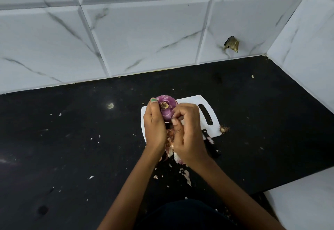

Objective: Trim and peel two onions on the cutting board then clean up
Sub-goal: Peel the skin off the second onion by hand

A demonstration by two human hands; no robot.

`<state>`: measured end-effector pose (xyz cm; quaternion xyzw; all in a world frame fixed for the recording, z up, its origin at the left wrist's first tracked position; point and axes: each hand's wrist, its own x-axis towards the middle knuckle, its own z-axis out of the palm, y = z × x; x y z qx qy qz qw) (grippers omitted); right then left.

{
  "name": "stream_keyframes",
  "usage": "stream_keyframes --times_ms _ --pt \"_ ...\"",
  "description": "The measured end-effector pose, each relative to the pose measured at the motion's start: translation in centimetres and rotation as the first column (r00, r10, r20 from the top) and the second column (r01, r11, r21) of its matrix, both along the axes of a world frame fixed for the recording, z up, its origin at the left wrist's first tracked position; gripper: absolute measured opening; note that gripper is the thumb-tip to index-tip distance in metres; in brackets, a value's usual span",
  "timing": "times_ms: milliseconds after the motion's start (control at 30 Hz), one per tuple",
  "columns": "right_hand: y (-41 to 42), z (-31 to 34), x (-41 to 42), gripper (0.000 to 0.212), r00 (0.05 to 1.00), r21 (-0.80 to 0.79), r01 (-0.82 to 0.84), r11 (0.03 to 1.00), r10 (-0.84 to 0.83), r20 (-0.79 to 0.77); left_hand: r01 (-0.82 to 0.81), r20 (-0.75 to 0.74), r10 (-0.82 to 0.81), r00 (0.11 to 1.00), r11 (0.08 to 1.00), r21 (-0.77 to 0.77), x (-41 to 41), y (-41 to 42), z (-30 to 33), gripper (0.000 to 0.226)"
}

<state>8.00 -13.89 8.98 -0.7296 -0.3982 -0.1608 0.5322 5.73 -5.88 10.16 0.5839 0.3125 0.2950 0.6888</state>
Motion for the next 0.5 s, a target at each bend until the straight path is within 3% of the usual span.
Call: stream_keyframes --times_ms 100,167,267,333,500 --pt "-0.5 1.3 0.7 0.006 0.984 0.171 0.044 0.984 -0.013 -0.179 0.032 -0.033 -0.038 0.999 0.988 -0.154 -0.3 0.6 -0.3 0.056" --pt "-1.1 1.6 1.7 0.006 0.951 0.18 0.081 0.98 -0.021 -0.31 0.049 -0.045 -0.059 0.997 0.979 -0.2 -0.5 1.0 -0.5 0.05" --pt "-1.9 0.9 3.2 0.006 0.88 -0.069 0.023 0.997 -0.053 -0.473 0.062 -0.054 -0.075 0.996 0.975 -0.212 -0.7 1.4 -0.6 0.04" --pt "-2.5 -0.2 3.7 0.005 0.827 -0.28 -0.069 0.957 -0.102 -0.553 0.063 -0.058 -0.079 0.995 0.971 -0.232 -0.7 1.5 -0.6 0.038" --pt "-2.8 -1.1 3.7 0.02 0.744 -0.462 -0.282 0.841 -0.112 -0.659 0.083 -0.054 -0.1 0.994 0.964 -0.254 -0.9 1.6 -0.5 0.036"
